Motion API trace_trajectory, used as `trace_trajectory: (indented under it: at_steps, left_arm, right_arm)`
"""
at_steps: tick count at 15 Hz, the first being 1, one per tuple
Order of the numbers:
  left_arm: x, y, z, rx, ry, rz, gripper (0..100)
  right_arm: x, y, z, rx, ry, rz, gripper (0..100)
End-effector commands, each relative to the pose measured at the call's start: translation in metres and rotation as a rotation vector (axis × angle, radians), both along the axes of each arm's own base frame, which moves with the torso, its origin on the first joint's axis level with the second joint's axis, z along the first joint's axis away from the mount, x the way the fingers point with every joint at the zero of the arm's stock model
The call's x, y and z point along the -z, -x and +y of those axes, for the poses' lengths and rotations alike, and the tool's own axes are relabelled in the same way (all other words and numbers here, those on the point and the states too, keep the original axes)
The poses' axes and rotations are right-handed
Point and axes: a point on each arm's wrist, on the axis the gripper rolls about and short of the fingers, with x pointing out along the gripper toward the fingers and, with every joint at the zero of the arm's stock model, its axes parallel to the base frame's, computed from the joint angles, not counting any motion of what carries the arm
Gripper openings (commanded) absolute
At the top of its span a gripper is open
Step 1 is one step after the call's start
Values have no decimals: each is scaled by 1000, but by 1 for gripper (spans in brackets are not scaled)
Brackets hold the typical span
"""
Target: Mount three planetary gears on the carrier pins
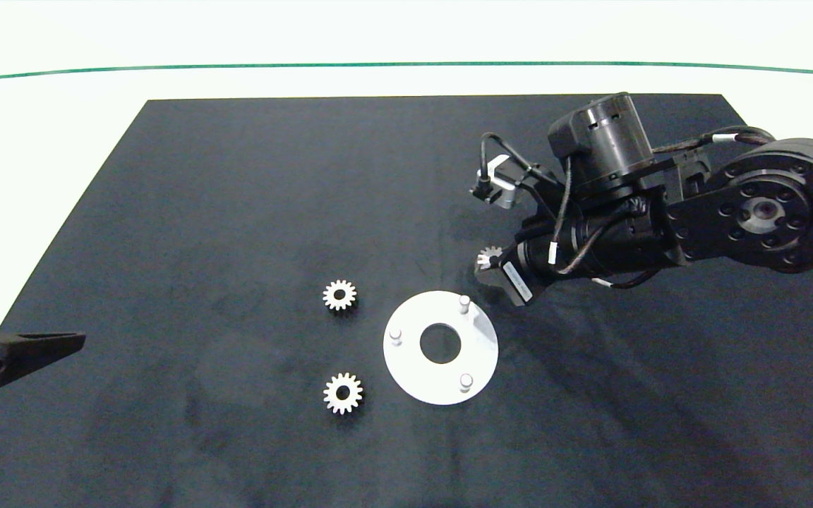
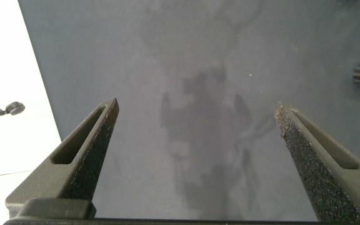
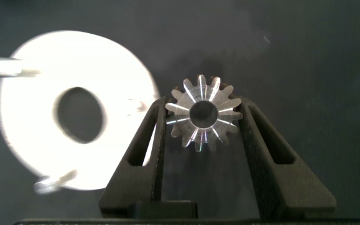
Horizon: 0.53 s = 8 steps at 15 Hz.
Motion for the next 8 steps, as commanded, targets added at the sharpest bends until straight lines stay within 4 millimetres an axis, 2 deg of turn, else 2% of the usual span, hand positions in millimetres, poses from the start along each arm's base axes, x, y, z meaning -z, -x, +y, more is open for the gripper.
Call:
trace_trajectory:
  at_steps: [1, 4, 8]
  left_arm:
    - [0, 2, 0, 1, -1, -2, 100]
    - [0, 2, 0, -1, -1, -1, 100]
    - [0, 2, 0, -1, -1, -2, 100]
  right_arm:
    - [-11, 23, 13, -61, -8, -23, 22]
    - [-3, 29, 22, -78, 12, -9, 22]
    - [2, 27, 24, -79, 19, 1, 22]
